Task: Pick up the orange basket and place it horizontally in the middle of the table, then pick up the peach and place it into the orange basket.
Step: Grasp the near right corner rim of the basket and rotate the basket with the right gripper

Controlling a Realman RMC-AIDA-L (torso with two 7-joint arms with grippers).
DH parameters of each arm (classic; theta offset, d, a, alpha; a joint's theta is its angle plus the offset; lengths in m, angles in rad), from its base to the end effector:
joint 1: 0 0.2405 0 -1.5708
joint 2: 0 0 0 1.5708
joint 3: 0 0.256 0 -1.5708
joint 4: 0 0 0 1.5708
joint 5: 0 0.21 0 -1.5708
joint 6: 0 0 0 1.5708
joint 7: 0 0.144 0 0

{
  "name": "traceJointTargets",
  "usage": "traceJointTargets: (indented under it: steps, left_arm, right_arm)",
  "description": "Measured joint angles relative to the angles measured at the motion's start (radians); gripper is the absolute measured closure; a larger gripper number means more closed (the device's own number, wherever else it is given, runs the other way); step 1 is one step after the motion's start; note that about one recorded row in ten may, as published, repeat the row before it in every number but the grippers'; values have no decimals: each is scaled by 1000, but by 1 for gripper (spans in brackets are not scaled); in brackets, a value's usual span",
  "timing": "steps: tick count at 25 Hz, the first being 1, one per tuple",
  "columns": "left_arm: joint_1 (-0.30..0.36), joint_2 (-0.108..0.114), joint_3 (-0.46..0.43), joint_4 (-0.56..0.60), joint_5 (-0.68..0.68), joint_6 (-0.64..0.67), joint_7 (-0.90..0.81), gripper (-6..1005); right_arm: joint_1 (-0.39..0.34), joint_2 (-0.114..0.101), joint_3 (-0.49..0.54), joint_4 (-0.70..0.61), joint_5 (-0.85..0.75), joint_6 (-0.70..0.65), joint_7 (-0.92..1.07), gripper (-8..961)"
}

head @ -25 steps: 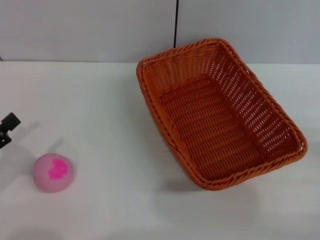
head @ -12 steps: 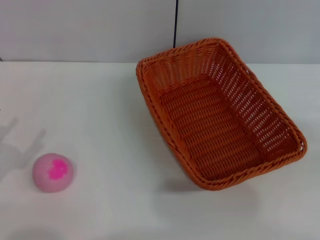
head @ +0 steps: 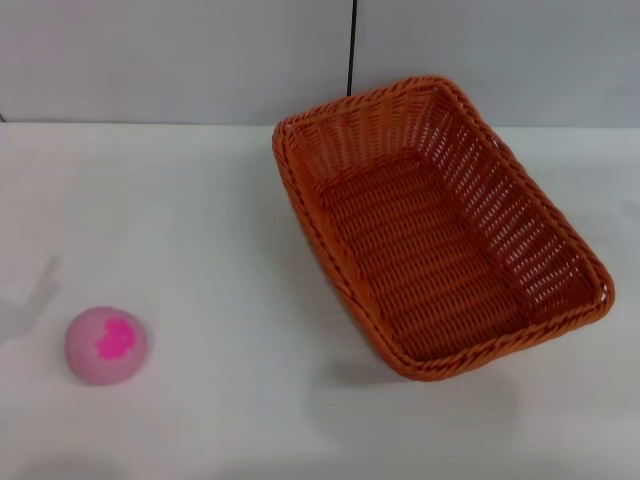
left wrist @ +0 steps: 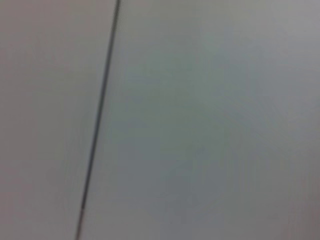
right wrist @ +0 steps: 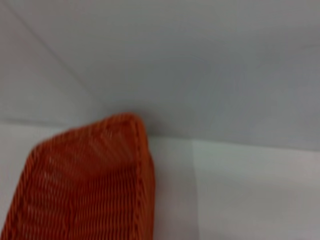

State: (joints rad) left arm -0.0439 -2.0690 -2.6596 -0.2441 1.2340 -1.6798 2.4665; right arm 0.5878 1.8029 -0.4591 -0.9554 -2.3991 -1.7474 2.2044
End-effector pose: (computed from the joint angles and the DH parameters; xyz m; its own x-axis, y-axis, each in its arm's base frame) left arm -0.3824 0.1797 0.0508 0.5614 -0.1130 0.8198 0.7756 -0.2737 -0.5689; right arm 0.3003 0.3515 0.1751 0.4789 -0.7936 -0.3752 -0.8763 -0.4070 -0.2577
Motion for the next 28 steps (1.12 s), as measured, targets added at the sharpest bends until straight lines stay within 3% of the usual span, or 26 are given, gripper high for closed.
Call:
traceJointTargets:
  steps: [5, 10, 17, 23, 28]
  left_arm:
    - [-12, 0, -55, 86, -2, -13, 104, 162]
    - [-21, 0, -59, 110, -2, 0, 120, 162]
    - [-23, 0, -60, 122, -2, 0, 129, 162]
    - [-23, 0, -60, 126, -2, 0, 131, 162]
    - [-22, 0, -55, 126, -2, -3, 131, 163]
  right_arm:
    - [93, 2, -110, 27, -76, -4, 32, 223]
    - [168, 14, -203, 148, -79, 40, 34, 224]
    - [205, 99, -333, 206, -81, 194, 40, 224]
    - [202, 180, -360, 210, -80, 333, 55, 223]
    - [199, 191, -360, 213, -77, 372, 53, 224]
